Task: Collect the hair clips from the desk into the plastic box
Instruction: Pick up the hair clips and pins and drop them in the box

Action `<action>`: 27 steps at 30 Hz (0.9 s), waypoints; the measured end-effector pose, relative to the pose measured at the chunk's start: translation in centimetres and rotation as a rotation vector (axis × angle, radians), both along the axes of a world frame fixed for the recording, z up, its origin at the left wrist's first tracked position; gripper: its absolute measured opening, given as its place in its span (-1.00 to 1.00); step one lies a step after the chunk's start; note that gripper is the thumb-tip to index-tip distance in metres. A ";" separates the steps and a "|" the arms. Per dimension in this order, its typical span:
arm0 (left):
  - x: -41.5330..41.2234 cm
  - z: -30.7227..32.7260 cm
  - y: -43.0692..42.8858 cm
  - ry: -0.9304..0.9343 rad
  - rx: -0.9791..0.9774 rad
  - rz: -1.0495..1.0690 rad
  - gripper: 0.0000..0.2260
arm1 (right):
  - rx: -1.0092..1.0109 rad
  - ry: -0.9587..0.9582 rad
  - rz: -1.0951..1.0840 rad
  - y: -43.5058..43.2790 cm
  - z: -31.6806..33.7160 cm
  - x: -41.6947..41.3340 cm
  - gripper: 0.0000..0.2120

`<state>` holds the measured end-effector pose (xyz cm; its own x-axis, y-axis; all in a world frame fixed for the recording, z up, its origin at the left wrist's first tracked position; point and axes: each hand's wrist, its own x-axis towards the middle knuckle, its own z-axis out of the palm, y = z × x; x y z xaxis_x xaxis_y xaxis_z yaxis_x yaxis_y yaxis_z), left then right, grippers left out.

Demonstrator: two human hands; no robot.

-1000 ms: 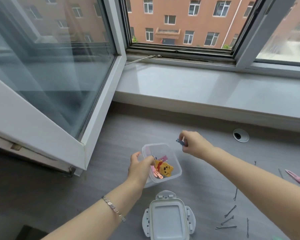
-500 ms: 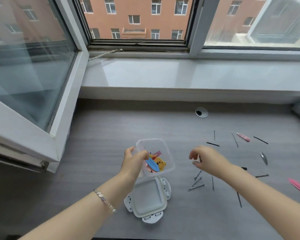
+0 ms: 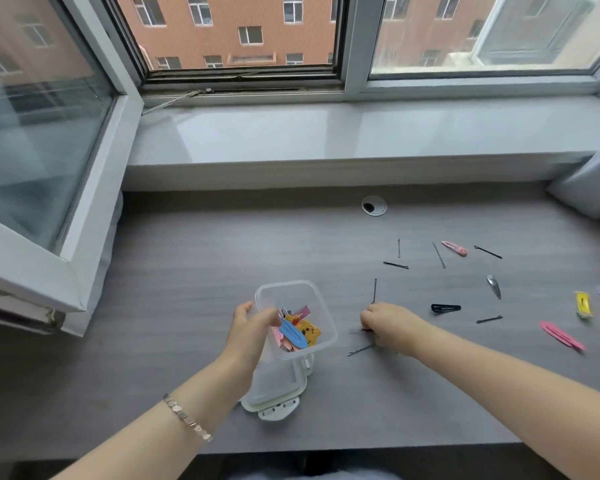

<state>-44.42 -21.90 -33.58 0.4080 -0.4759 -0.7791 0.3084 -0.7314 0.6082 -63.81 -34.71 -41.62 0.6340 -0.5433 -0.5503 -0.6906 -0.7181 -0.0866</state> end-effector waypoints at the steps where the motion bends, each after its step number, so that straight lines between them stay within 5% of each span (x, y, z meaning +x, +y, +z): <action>1: -0.1 -0.1 0.1 0.003 0.000 0.005 -0.43 | 0.038 -0.077 -0.119 0.3 0.4 0.1 -0.78; 6: -0.4 -0.5 0.4 0.026 -0.001 -0.017 -0.47 | 0.153 -0.627 -0.592 2.3 5.1 2.1 -0.83; 11: -0.5 -0.2 0.1 0.047 0.003 -0.089 -0.42 | 0.386 -0.722 -0.536 5.3 9.1 5.1 -0.78; 13: -0.3 -0.1 0.0 0.053 0.007 -0.117 -0.42 | 0.298 -0.765 -0.569 5.2 9.1 5.0 -0.77; 17: 0.3 -0.2 -0.3 0.057 0.002 -0.162 -0.47 | 0.050 -0.521 -0.591 4.0 5.8 1.8 -0.79; 20: 0.7 -0.2 -0.4 0.059 -0.001 -0.198 -0.43 | 0.012 -0.176 -0.332 4.7 2.4 0.0 -0.79; 24: 1.0 -0.1 0.1 0.074 0.012 -0.228 -0.46 | -0.021 -0.083 -0.256 5.0 -1.1 -0.4 -0.60; 27: 1.3 -0.1 0.1 0.076 0.018 -0.242 -0.50 | -0.055 -0.050 -0.205 5.6 0.4 0.8 -0.70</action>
